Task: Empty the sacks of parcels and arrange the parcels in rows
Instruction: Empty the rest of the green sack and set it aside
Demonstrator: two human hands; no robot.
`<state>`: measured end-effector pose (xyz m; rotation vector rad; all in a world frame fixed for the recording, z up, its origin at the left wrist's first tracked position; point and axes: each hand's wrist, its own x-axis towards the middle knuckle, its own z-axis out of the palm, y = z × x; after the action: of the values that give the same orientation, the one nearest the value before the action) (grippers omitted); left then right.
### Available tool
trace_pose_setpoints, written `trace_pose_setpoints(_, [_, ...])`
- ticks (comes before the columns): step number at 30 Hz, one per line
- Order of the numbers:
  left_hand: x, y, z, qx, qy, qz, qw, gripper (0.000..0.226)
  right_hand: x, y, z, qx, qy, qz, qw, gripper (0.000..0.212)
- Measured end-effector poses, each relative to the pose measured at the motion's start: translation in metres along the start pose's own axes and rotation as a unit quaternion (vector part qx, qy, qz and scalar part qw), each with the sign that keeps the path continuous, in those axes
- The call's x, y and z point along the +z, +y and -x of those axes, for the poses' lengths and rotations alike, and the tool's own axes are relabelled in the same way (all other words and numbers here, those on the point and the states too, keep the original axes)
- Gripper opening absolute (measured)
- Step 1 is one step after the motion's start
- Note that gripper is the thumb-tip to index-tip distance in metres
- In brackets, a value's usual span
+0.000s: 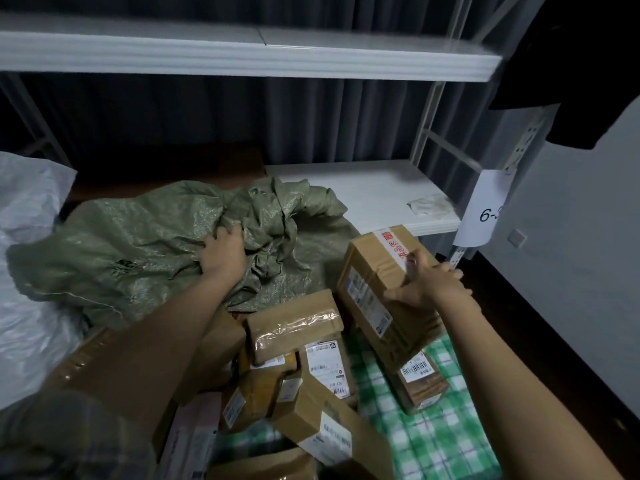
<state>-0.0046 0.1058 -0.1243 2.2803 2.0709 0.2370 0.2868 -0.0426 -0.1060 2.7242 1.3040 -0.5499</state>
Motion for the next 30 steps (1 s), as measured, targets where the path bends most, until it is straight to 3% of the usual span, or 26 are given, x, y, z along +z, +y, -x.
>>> trace_pose_setpoints(5, [0.001, 0.008, 0.004, 0.006, -0.010, -0.010, 1.000, 0.050, 0.022, 0.006, -0.003, 0.043, -0.029, 0.043, 0.998, 0.103])
trace_pose_setpoints(12, [0.003, 0.014, 0.009, 0.020, -0.026, 0.002, 0.999, 0.051, 0.055, -0.026, 0.010, 0.015, -0.020, 0.036, 0.999, 0.120])
trace_pose_setpoints(18, [0.005, 0.015, 0.012, 0.027, -0.027, 0.001, 0.999, 0.050, 0.060, -0.022, 0.004, 0.001, -0.100, 0.045, 0.994, 0.140])
trace_pose_setpoints(30, [0.006, 0.020, 0.014, 0.029, -0.023, -0.004, 0.999, 0.051, 0.047, -0.021, -0.001, -0.017, -0.061, 0.014, 0.998, 0.125])
